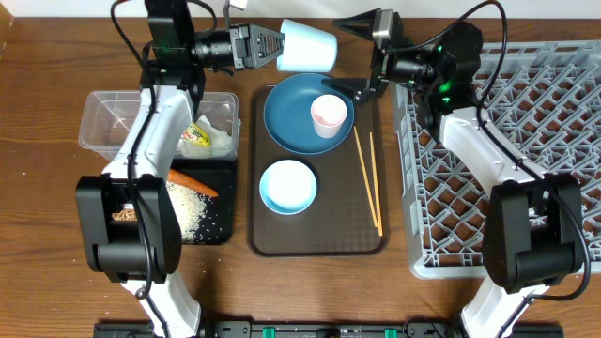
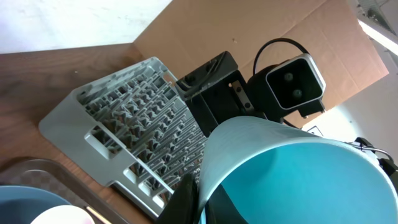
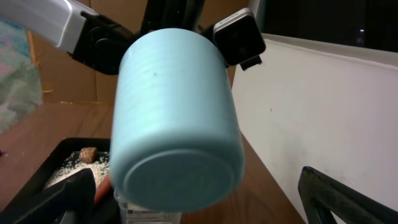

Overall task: Sort waste into correct bins and load items into the dishwasher rack
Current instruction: 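Close the right gripper on the blue cup and open the left gripper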

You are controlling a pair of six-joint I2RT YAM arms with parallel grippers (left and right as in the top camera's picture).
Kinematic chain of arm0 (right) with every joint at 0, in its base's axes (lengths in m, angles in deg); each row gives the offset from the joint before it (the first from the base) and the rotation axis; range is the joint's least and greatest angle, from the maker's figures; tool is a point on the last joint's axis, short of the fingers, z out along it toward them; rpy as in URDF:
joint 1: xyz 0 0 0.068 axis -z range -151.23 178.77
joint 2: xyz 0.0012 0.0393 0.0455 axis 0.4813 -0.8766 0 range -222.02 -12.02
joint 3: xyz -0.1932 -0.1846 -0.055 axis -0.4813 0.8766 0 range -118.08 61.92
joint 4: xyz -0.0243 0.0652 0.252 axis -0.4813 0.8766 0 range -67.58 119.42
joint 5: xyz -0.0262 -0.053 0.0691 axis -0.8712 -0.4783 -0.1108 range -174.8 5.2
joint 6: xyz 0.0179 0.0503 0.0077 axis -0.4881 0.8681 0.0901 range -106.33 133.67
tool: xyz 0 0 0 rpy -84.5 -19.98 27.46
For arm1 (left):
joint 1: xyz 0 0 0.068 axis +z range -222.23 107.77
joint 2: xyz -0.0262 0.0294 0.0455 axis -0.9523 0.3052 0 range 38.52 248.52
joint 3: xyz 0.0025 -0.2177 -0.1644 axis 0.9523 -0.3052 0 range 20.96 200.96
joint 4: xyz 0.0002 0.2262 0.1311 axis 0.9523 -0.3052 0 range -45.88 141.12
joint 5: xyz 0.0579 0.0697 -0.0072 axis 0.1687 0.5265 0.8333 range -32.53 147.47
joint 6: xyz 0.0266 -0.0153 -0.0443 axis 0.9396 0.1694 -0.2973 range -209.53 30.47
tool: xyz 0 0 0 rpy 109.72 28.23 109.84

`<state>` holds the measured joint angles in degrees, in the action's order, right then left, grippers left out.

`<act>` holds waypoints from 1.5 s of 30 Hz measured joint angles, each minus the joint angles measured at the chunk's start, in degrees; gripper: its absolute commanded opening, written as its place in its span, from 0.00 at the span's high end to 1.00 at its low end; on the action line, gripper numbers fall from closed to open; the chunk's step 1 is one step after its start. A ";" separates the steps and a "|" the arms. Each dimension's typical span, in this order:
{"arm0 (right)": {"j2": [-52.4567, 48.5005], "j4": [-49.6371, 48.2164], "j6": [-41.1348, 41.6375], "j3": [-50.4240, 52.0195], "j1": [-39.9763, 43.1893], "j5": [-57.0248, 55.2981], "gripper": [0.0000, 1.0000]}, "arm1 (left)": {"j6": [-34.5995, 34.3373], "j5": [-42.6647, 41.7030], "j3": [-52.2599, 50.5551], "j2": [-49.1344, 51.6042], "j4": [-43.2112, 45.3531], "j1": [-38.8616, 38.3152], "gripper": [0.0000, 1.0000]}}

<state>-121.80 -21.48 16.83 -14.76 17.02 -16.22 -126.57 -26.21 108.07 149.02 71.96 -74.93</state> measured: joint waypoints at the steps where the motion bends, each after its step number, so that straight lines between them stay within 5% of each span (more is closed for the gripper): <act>1: 0.00 -0.02 0.00 -0.04 -0.20 -0.15 0.02 | 0.00 -0.02 0.00 0.00 0.00 -0.22 0.94; 21: 0.00 -2.14 -0.31 -0.09 -2.78 -0.28 0.26 | 0.00 -0.02 0.00 0.00 0.00 -2.25 0.94; 45: 0.00 -2.56 3.82 -0.46 -2.73 1.95 0.27 | 1.07 -0.39 0.00 0.00 0.87 -2.25 0.93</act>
<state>-121.80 -24.04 20.66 -15.22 14.29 -14.28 -125.49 -26.60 108.07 149.02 72.84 -77.18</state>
